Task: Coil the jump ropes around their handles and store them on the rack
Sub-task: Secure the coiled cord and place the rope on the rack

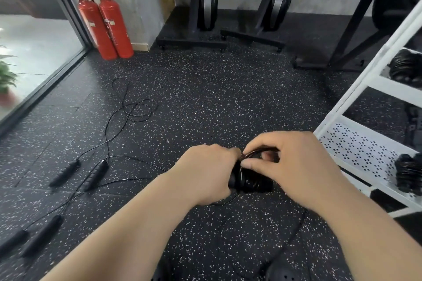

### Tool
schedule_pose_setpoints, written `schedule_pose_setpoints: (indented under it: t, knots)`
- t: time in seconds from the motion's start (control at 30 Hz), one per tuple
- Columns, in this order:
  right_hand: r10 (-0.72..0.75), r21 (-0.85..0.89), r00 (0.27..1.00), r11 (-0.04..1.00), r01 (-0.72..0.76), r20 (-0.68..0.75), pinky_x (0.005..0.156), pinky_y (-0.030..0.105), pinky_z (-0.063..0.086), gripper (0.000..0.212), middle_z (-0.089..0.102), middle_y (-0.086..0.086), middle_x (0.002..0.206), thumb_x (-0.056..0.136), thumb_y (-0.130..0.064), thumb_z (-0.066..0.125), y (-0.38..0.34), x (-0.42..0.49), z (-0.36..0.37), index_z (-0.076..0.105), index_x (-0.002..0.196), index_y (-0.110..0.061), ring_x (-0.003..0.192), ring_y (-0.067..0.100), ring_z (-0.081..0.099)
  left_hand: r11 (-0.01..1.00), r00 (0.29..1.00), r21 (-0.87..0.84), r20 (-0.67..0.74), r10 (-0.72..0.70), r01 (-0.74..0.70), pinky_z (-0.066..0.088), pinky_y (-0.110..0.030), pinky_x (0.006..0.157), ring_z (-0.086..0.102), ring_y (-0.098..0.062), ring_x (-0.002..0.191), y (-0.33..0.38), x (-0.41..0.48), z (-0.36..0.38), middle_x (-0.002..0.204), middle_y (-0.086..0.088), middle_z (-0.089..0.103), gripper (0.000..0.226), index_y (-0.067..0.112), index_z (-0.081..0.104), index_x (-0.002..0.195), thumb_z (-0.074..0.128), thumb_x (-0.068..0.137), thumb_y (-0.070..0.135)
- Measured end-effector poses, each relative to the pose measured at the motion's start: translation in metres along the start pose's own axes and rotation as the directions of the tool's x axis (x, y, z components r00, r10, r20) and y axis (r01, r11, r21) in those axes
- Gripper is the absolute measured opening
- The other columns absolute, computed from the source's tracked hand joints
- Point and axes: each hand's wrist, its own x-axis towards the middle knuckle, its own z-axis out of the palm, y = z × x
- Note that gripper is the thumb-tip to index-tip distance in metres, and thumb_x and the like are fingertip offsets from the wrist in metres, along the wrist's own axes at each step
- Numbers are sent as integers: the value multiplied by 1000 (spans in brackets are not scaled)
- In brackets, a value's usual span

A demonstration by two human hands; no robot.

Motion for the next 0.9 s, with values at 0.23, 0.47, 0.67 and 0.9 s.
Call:
schedule_pose_setpoints:
  t: [0.23, 0.47, 0.67, 0.9]
  knots:
    - [108, 554, 961, 799, -236, 253, 90, 32, 55, 23, 81, -2, 93, 72, -35, 89, 32, 11, -16, 84, 91, -23, 89, 12, 75, 979, 971, -43, -143, 190, -198, 44, -33, 74, 58, -15, 85, 11, -3, -14, 91, 17, 53, 33, 37, 38, 100, 68, 87, 42]
    - [172, 786, 919, 476, -394, 356, 76, 32, 47, 19, 70, 1, 81, 95, -29, 75, 33, 14, -1, 77, 79, -20, 73, 12, 63, 916, 972, -376, -227, 59, -143, 47, -33, 70, 59, -7, 77, 17, -7, -26, 84, 16, 60, 45, 39, 42, 108, 78, 80, 36]
    - [361, 739, 907, 547, -393, 215, 66, 33, 36, 45, 55, -2, 60, 109, -10, 50, 12, 15, 36, 71, 71, -23, 61, 15, 42, 852, 918, -521, -315, -242, 46, 57, -41, 67, 66, -15, 71, 11, 2, -25, 87, 9, 67, 56, 38, 33, 110, 79, 80, 32]
    - [206, 670, 961, 689, -275, 182, 82, 25, 42, 26, 67, -37, 82, 110, -44, 47, -22, 8, 55, 68, 97, -49, 80, -16, 61, 854, 850, -470, -337, -405, 221, 48, -41, 64, 56, -13, 69, 4, 8, -20, 84, 9, 57, 44, 29, 32, 111, 69, 88, 23]
